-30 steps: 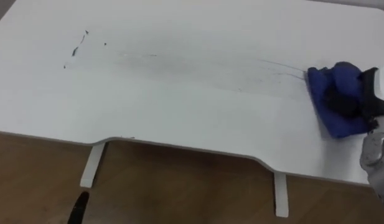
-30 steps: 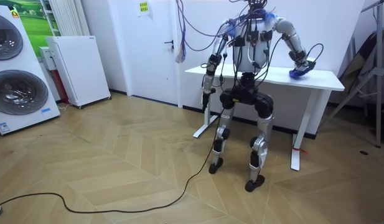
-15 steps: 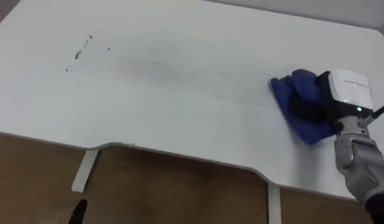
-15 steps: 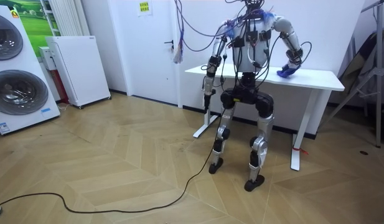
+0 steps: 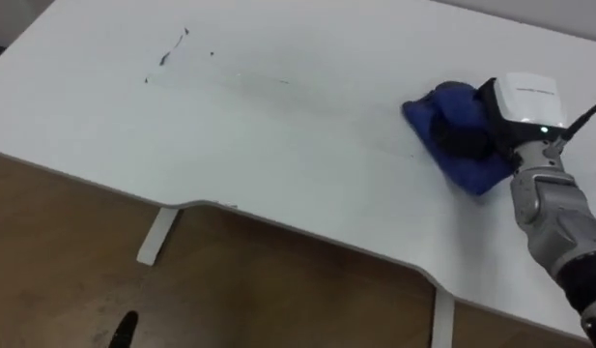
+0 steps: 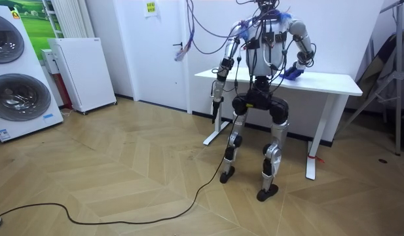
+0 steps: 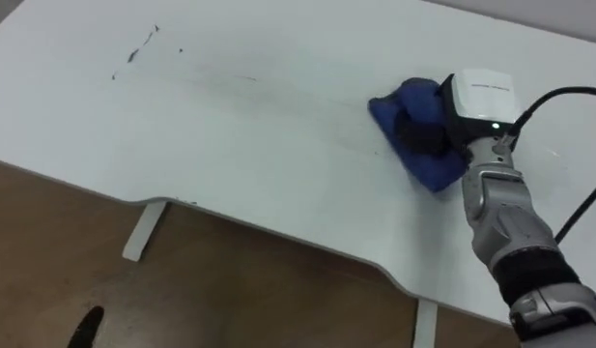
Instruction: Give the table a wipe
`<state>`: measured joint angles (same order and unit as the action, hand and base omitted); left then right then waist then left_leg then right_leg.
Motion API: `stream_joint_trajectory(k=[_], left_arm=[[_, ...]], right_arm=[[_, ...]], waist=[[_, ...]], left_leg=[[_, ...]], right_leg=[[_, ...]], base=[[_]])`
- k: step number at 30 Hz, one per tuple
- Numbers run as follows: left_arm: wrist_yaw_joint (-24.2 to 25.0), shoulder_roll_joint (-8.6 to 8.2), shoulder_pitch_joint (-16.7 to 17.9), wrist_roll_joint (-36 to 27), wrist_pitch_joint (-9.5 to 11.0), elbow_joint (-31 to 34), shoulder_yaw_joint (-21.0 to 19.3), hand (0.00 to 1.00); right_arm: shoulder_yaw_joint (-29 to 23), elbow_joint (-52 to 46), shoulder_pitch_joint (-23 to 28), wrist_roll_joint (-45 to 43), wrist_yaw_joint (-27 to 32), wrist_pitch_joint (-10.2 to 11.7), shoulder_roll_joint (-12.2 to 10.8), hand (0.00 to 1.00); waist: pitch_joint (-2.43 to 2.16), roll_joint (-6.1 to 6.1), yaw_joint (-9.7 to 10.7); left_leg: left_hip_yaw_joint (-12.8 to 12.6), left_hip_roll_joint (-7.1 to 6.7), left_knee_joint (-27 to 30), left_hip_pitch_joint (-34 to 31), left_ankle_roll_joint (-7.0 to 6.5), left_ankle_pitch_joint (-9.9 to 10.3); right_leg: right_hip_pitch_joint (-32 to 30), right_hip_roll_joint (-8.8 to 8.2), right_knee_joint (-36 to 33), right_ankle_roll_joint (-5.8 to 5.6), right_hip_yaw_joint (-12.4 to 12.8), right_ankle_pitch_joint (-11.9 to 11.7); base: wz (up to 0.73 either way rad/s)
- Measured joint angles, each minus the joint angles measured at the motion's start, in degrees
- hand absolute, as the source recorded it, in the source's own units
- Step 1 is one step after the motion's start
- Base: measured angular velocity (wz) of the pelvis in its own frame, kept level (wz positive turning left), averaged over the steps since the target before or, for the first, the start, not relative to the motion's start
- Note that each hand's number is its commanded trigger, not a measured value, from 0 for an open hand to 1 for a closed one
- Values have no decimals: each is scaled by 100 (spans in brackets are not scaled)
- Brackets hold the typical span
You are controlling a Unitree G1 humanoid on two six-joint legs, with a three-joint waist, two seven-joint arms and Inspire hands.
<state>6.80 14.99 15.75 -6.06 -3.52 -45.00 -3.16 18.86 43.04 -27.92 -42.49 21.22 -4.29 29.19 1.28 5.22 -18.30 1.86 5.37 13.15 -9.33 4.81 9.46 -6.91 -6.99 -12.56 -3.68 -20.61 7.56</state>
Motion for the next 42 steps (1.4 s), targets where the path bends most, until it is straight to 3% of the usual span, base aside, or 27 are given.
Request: stream_joint_trajectory(k=[3, 7, 11, 16, 22, 23, 24, 33, 34, 35, 42], left_arm=[[-1, -4, -8, -4, 35, 43, -1, 0], [-7, -41, -43, -16, 41, 212, -49, 0], [-31, -71, -30, -63, 214, 320, -9, 0], [-32, -146, 53, -59, 322, 491, -111, 0], [-25, -188, 144, -50, 338, 481, -131, 0], [-25, -186, 136, -49, 347, 481, -132, 0], [-25, -184, 128, -49, 375, 481, -133, 0], [-26, -195, 219, -57, 451, 224, -404, 0], [-26, -195, 236, -56, 451, 205, -416, 0], [-26, -197, 245, -55, 451, 205, -428, 0], [-5, -182, 292, -53, 562, 151, -515, 0]], right_arm=[[-24, -189, 71, 179, -1, 36, -3, 0], [-470, -819, 497, 283, 15, 184, -118, 0], [-735, -1414, 823, 436, 68, 337, -199, 0], [-1430, -2480, 1525, 492, 163, 618, -202, 0], [-2000, -2848, 1873, 461, 346, 740, -200, 0], [-2044, -2872, 1916, 505, 381, 746, -199, 60], [-2100, -2962, 2000, 622, 446, 749, -199, 100], [-2313, -3368, 2253, 1292, 556, 937, -198, 100], [-2313, -3369, 2254, 1290, 555, 966, -199, 89], [-2313, -3370, 2254, 1289, 553, 976, -199, 0], [-2291, -3372, 2318, 1262, 544, 1098, -199, 0]], waist=[[-1, 0, 92], [-3, -22, 251], [-12, -82, 506], [-22, -133, 857], [-50, -149, 1076], [-60, -148, 1078], [-81, -152, 1086], [-92, -165, 1211], [-91, -165, 1212], [-91, -165, 1212], [-70, -131, 1174]], left_leg=[[-41, 1, 0, 18, 0, 0], [-35, 1, 24, 132, -1, 0], [-154, -2, -8, 307, -1, 0], [-224, -12, -73, 544, -3, 0], [-383, -16, -256, 986, -7, 0], [-399, -15, -272, 1012, -7, 0], [-425, -16, -291, 1048, -7, 0], [-547, -15, -367, 1231, -29, 15], [-552, -15, -367, 1233, -30, 16], [-552, -15, -368, 1232, -30, 17], [-550, -14, -366, 1245, -31, 19]], right_leg=[[-5, -3, 0, 0, 29, 0], [126, -2, 0, 0, 41, 0], [302, -18, 7, -25, 39, 18], [461, -18, -6, -36, 212, 44], [709, 9, 3, -41, 489, 66], [721, 11, 1, -43, 505, 68], [724, 13, -5, -43, 537, 68], [804, 15, -8, -61, 646, 79], [803, 15, -8, -61, 648, 79], [803, 15, -8, -61, 648, 79], [814, 14, -9, -61, 647, 79]], base=[[-4], [0], [2], [-7], [-15], [-15], [-16], [-5], [0], [0], [0]])
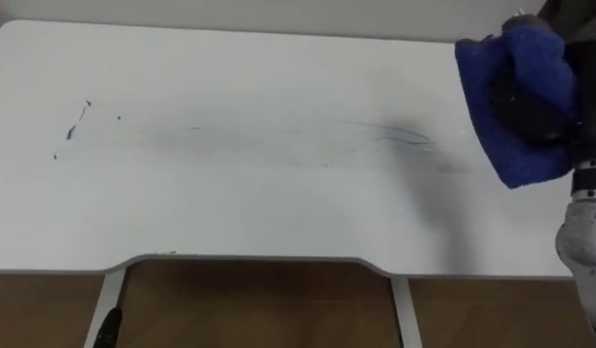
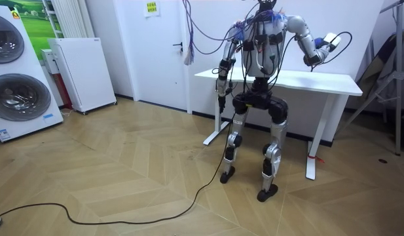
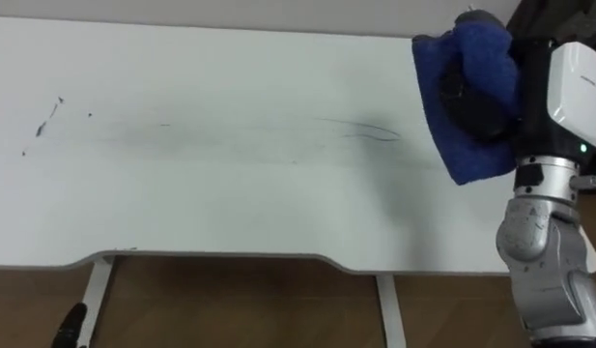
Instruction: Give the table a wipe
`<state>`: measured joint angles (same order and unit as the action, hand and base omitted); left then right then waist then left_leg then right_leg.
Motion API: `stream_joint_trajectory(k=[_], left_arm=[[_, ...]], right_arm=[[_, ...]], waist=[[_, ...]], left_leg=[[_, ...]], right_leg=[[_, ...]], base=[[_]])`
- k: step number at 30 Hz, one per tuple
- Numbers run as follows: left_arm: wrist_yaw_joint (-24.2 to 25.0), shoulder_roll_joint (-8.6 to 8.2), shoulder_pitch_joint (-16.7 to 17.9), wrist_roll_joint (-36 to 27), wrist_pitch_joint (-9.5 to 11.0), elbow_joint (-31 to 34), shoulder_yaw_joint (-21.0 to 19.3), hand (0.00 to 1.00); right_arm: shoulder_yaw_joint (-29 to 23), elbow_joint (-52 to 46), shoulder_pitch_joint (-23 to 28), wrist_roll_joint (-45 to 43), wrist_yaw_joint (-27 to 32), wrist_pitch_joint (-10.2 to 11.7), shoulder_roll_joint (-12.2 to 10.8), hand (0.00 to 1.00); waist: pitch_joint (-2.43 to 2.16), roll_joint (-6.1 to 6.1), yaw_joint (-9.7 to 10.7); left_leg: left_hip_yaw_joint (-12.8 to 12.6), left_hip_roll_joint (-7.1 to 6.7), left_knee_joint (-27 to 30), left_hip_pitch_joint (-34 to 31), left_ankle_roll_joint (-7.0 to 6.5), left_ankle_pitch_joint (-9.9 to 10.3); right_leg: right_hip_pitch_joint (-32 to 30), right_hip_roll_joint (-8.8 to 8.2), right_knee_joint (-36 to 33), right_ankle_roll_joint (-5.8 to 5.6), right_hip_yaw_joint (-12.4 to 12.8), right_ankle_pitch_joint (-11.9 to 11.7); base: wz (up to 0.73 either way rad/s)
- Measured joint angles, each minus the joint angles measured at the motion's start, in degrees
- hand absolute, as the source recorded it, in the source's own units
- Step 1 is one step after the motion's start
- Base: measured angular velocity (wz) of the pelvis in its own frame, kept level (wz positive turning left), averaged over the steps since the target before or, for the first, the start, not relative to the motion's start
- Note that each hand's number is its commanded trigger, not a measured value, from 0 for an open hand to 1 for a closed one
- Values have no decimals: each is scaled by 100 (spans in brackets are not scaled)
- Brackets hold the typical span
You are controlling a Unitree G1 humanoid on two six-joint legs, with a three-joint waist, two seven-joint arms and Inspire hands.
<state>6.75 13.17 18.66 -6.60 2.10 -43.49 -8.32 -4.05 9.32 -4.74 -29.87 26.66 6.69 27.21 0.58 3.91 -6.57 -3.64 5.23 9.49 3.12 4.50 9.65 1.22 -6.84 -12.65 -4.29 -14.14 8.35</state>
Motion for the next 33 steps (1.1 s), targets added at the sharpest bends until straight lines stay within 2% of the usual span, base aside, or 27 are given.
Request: stream_joint_trajectory(k=[3, 5, 10, 22, 33], left_arm=[[-1, 0, -23, 2, 33, 0, -9, 0], [-1, 0, -30, 3, 55, 0, -9, 0], [6, -1, -47, 122, 60, 2, -48, 0], [57, 0, -8, 241, 72, -44, -80, 0], [28, -1, 43, 233, 78, -45, -79, 0]], right_arm=[[81, 0, 119, -97, -44, 33, 0, 0], [82, 0, 199, -195, -88, 80, 0, 0], [104, 1, 216, -407, -133, 96, -1, 0], [103, 0, 216, -482, -192, 103, 0, 0], [121, 149, 306, -502, -71, 157, -1, 0]], waist=[[39, 61, -38], [49, 90, -89], [41, 124, -161], [20, 154, -170], [26, 146, -167]], left_leg=[[-1, 1, -3, 7, 1, 1], [-2, 1, -2, 6, -1, 9], [-8, 1, -1, 7, -5, 24], [-15, 1, 1, 15, -6, 28], [-35, 2, -12, 24, -6, 31]], right_leg=[[-5, 0, 0, 0, 2, 0], [-8, 0, 1, 0, 1, 0], [-12, 0, 5, 0, -3, 0], [-8, 0, 1, 0, -11, 0], [-2, 0, 6, -1, -3, 0]], base=[[0], [0], [0], [0], [0]])
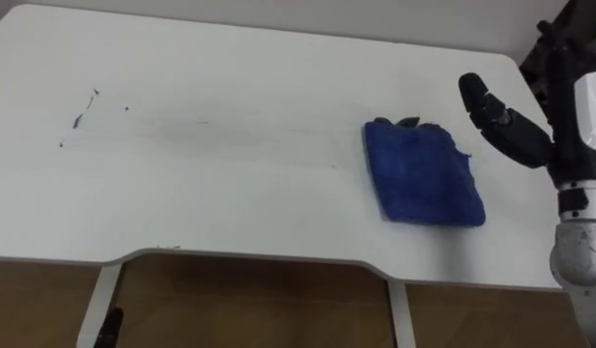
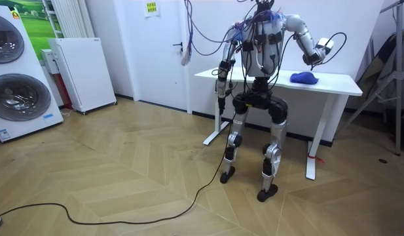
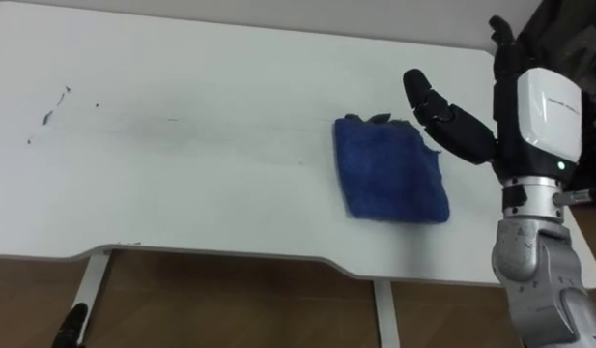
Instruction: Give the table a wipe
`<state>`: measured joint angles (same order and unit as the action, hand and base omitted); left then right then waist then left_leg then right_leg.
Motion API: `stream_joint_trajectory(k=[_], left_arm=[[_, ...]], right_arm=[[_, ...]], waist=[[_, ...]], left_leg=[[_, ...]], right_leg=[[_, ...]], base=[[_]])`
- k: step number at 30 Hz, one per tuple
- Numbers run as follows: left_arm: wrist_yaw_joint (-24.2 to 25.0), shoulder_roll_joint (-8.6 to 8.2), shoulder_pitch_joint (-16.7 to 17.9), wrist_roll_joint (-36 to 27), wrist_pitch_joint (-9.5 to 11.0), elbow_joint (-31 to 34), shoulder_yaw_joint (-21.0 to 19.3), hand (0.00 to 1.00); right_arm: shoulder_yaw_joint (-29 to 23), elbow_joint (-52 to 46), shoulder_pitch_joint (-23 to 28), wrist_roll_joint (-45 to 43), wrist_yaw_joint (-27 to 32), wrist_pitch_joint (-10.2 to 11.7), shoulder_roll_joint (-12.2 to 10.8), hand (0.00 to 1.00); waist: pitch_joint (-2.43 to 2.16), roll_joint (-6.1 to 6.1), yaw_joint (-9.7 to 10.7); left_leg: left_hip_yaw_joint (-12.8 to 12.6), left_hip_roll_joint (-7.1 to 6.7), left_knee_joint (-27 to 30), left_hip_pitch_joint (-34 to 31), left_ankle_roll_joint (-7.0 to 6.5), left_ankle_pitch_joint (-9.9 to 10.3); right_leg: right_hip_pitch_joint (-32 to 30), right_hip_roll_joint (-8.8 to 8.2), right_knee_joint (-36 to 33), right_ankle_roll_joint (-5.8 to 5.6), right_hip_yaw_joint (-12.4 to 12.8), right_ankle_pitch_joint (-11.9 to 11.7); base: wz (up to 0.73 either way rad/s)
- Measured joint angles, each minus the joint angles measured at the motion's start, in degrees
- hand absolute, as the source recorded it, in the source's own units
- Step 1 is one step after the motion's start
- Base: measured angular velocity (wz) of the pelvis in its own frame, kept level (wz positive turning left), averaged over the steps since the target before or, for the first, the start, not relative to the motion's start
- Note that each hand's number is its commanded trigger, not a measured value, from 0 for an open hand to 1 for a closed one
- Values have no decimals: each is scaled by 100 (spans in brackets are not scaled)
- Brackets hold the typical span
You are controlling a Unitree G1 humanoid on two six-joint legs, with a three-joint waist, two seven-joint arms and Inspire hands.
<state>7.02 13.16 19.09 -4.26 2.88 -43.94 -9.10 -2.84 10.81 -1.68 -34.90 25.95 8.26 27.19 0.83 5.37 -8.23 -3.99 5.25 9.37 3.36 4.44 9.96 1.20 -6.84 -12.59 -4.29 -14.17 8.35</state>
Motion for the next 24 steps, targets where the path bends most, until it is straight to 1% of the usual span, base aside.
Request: stream_joint_trajectory(k=[1, 5, 7, 8, 9, 11, 15, 17, 18, 19, 20, 22, 23, 24], left_arm=[[-2, 0, 20, -2, 2, 0, 0, 0], [-3, -10, 139, -1, 1, 3, -10, 0], [-3, -76, 268, -3, -11, 7, -160, 0], [-3, -82, 269, -4, -17, 8, -198, 0], [-2, -79, 300, -2, -35, 7, -243, 0], [5, -88, 338, -12, -43, 2, -329, 0], [-2, -96, 395, -11, -43, 8, -448, 0], [-4, -103, 415, -6, -43, 4, -449, 0], [-8, -108, 414, -6, -43, 4, -449, 0], [-12, -117, 415, -6, -43, 7, -472, 0], [-14, -131, 399, -8, -42, 7, -495, 0], [-26, -189, 399, -13, -43, 6, -539, 0], [-26, -196, 401, -13, -45, 6, -539, 0], [-28, -209, 401, -15, -45, 6, -540, 0]], right_arm=[[-1, 74, 16, 5, 62, 46, 0, 0], [-156, 100, 96, 108, 101, 50, 0, 0], [-428, 112, 166, 120, 218, 54, 0, 0], [-522, 151, 196, 138, 264, 67, 1, 0], [-702, 257, 243, 233, 349, 57, 0, 0], [-965, 415, 358, 429, 505, 47, 2, 0], [-1467, 584, 726, 812, 775, 45, -9, 0], [-1617, 769, 854, 980, 939, 49, -48, 0], [-1695, 959, 908, 1153, 1013, 42, -87, 0], [-1796, 1140, 951, 1354, 1050, 37, -177, 0], [-1887, 1200, 995, 1435, 1077, 36, -242, 0], [-2009, 1586, 1131, 1866, 1264, 36, -383, 0], [-2024, 1677, 1191, 2004, 1289, 30, -408, 0], [-2092, 1811, 1301, 2248, 1314, -30, -479, 0]], waist=[[0, -1, 10], [-8, 6, 108], [-18, 20, 189], [-25, 27, 208], [-46, 38, 222], [-56, 43, 231], [-66, -33, 444], [-89, -84, 526], [-94, -101, 580], [-99, -120, 645], [-102, -121, 664], [-76, -124, 780], [-74, -122, 791], [-82, -132, 798]], left_leg=[[3, 0, 0, -1, 0, 0], [15, -3, 8, -73, -1, 0], [14, -3, 5, -75, -1, 3], [14, -3, 7, -73, 0, 3], [9, -3, 9, -66, 0, 4], [0, -3, 10, -49, 0, 4], [-7, -4, 11, -55, -2, 7], [-9, -4, 9, -49, -2, 7], [-9, -8, 4, 0, -2, 7], [-10, -8, 0, 46, 1, 10], [-10, -7, -1, 62, 2, 12], [-8, -5, -6, 126, 5, 23], [-7, -5, -4, 140, 3, 31], [-11, -6, 4, 149, 2, 45]], right_leg=[[2, 0, 1, -1, 0, 0], [-27, -7, 0, -15, -20, 19], [-28, -6, 8, -19, -20, 29], [-23, -6, 9, -20, -21, 32], [-20, -5, 9, -21, -19, 33], [-18, -6, 9, -22, -17, 33], [-10, -6, 9, -24, -16, 35], [15, -8, 8, -24, -14, 37], [56, -12, 1, -27, -11, 51], [94, -12, -9, -31, 3, 84], [103, -11, -9, -31, 12, 96], [154, -10, -4, -35, 10, 122], [169, -10, -5, -37, 11, 133], [170, -10, -12, -42, 23, 143]], base=[[0], [3], [0], [0], [3], [0], [0], [0], [0], [0], [0], [2], [0], [0]])
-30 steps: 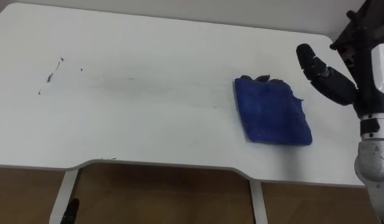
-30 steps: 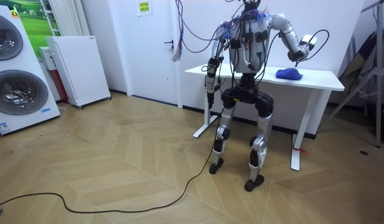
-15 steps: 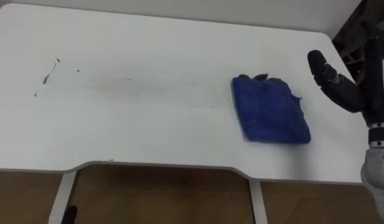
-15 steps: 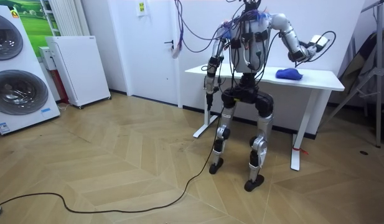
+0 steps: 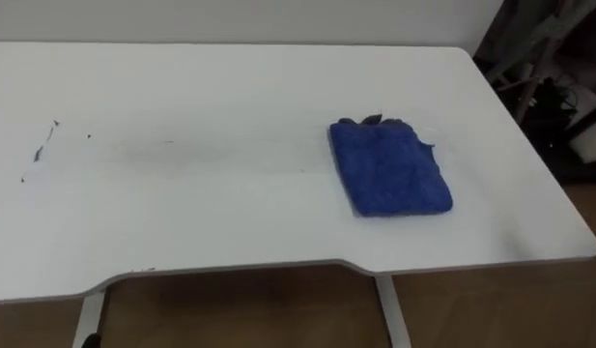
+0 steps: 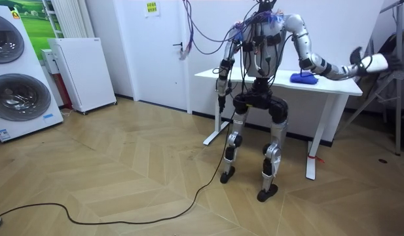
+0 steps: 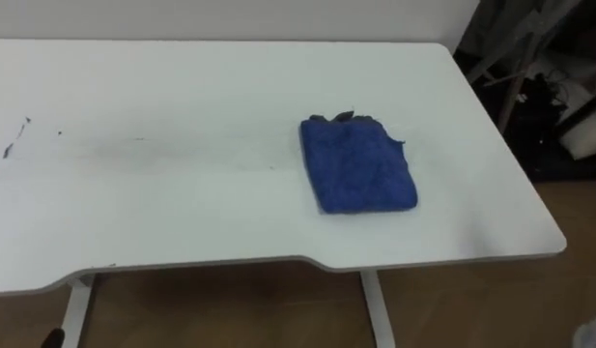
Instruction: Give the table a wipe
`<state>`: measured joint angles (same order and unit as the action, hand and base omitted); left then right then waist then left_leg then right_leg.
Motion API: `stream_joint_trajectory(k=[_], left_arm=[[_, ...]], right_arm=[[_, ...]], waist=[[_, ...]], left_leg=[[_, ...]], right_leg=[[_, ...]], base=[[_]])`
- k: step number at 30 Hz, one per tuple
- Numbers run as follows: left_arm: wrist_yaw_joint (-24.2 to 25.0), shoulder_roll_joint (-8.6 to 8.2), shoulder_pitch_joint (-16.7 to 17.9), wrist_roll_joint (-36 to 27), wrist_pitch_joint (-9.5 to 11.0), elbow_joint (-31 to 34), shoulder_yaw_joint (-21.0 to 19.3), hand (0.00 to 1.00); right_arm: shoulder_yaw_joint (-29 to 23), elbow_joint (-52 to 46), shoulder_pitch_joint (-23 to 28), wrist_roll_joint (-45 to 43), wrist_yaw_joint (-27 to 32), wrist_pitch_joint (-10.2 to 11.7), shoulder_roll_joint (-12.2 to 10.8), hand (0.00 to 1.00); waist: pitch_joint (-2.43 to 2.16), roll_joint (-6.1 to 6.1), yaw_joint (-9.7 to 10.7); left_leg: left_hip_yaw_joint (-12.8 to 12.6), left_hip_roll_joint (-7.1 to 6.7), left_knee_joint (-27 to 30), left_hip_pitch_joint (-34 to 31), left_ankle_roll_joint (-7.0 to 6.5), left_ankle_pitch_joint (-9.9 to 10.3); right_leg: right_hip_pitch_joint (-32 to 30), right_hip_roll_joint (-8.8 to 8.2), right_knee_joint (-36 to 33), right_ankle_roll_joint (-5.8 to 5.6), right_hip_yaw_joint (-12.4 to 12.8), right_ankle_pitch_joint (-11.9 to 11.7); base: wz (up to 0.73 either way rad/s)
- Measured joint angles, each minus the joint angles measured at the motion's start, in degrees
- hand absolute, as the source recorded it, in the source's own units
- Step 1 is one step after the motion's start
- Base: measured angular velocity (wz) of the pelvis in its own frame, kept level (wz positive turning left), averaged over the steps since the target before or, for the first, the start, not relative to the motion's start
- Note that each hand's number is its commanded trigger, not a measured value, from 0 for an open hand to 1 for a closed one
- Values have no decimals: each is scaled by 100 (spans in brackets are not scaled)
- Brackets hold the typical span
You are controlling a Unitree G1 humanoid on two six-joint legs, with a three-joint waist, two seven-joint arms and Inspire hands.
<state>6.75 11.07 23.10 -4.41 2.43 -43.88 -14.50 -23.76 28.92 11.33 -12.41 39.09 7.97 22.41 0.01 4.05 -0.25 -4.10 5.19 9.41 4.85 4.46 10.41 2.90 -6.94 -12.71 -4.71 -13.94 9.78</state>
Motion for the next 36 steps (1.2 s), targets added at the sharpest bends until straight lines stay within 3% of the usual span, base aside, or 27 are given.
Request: stream_joint_trajectory(k=[4, 8, 12, 14, 18, 22, 25, 30, 31, 36], left_arm=[[-30, -4, 30, -160, 0, 1, -4, 0], [-35, -5, 37, -167, -4, 40, -8, 0], [-114, -13, 45, -282, -69, 38, -11, 0], [-183, -17, 46, -283, -83, -46, -9, 0], [-278, -123, 142, -219, -174, -78, -12, 0], [-287, -163, 148, -196, -298, -98, -10, 0], [-538, -153, 121, -193, -336, -201, 166, 0], [-873, -195, -42, -166, -338, -566, 587, 0], [-942, -226, -115, -155, -337, -565, 698, 0], [-1019, -392, -289, 18, -330, -562, 958, 0]], right_arm=[[-12, 538, 147, 628, 92, -152, -56, 0], [-11, 733, 326, 1081, 97, -155, -182, 0], [-5, 1882, 352, 1954, 69, -184, -345, 0], [3, 2392, 375, 2361, -10, -214, -455, 0], [34, 3112, 575, 2708, -419, -446, -900, 0], [548, 3508, 645, 2279, -933, -822, -1145, 0], [1143, 3596, 505, 1815, -1113, -931, -1161, 0], [1882, 3589, 224, 1119, -1375, -937, -1213, 0], [2065, 3434, 208, 892, -1419, -963, -1245, 0], [2710, 3078, -14, 532, -1766, -901, -1327, 0]], waist=[[6, -35, 78], [3, -21, 146], [-16, -8, 149], [-8, -46, 152], [-16, -110, 148], [-7, -171, 126], [-25, -182, 123], [-22, -258, -71], [-17, -282, -186], [3, -385, -374]], left_leg=[[-34, -3, -7, -17, -1, 1], [-53, -4, -7, -5, -4, 8], [-61, -10, -6, -10, -12, 48], [-64, -10, -3, -13, -12, 64], [-63, -10, -4, 74, -12, 110], [-102, -9, 16, 87, -19, 149], [-104, -10, 13, 86, -20, 152], [-93, -8, 10, 98, -16, 155], [-94, -5, 24, 68, -16, 157], [-50, -5, 25, -36, -15, 156]], right_leg=[[-2, 31, 3, 10, 141, -2], [-6, 31, 31, 8, 147, 9], [13, 55, 104, -1, 248, 24], [27, 64, 115, -1, 278, 25], [144, 71, 204, -20, 286, 40], [143, 71, 186, -27, 319, 55], [153, 74, 196, -28, 316, 54], [181, 79, 208, -27, 297, 53], [153, 79, 206, -27, 297, 53], [107, 83, 237, -27, 234, 52]], base=[[-3], [3], [3], [0], [-1], [-5], [-1], [1], [3], [6]])
